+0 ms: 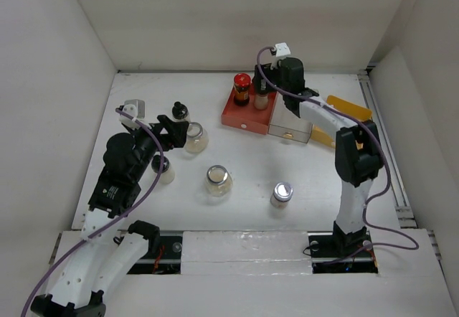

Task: Organize the condiment bottles

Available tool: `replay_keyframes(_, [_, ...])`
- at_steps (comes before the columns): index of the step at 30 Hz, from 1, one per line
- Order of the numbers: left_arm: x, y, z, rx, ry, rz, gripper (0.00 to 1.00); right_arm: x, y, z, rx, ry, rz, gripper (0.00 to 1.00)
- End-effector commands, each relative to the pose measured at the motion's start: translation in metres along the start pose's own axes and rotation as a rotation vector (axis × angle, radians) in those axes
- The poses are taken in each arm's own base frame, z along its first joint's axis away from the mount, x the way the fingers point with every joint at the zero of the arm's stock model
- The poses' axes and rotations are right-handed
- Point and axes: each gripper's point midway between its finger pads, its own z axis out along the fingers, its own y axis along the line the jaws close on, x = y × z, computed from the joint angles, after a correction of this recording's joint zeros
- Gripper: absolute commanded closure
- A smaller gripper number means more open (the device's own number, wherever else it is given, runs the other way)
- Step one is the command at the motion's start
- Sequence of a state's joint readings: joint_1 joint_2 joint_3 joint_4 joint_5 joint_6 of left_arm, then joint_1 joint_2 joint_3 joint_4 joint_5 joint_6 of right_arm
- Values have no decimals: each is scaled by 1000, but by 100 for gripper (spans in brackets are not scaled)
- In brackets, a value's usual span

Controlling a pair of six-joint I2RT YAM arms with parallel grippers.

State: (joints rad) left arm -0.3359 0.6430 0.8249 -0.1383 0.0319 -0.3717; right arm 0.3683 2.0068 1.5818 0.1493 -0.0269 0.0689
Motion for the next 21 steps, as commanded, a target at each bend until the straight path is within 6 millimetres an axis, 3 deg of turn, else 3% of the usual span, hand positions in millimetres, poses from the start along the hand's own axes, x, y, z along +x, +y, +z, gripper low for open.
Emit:
replay_keyframes(1, [-16,2,-1,-21,-70,-11,15,-87,71,-54,-169,-208,-52,11])
replay_keyframes(2, [-16,6,-3,-42,-75,-11,15,-84,87,-64,-214,-205,-69,33])
replay_keyframes(3, [-21,9,-6,-60,-99,-26,15,-73,104,-66,-263,-173,-75,48])
replay_keyframes(4, [-23,18,-7,-114,-114,-41,15,-64,140,-74,-366,-151,-89,58])
replay_keyframes(5, [-31,20,-14,-125,-150,-44,15,-58,158,-79,-420,-135,-96,65])
replay_keyframes(6, [-32,23,-16,-145,-162,-59,18,-47,176,-84,-472,-109,-102,65])
replay_keyframes(7, [-36,25,-19,-159,-181,-61,25,-36,192,-87,-523,-81,-108,61])
replay_keyframes(8, [-41,29,-23,-183,-208,-76,27,-24,224,-101,-620,-60,-121,53])
replay_keyframes(9, [-46,29,-29,-183,-233,-91,29,-5,238,-100,-650,-15,-126,30])
replay_keyframes(12, [-46,31,-32,-189,-245,-92,29,27,277,-113,-726,56,-184,0])
replay_keyframes(13, [-46,31,-32,-189,-245,-92,29,48,282,-110,-726,108,-214,0])
replay_keyframes(15, [-45,28,-32,-171,-236,-91,28,63,293,-108,-703,145,-253,0])
replay_keyframes(21, [-42,23,-28,-144,-217,-80,24,83,294,-85,-650,194,-275,0])
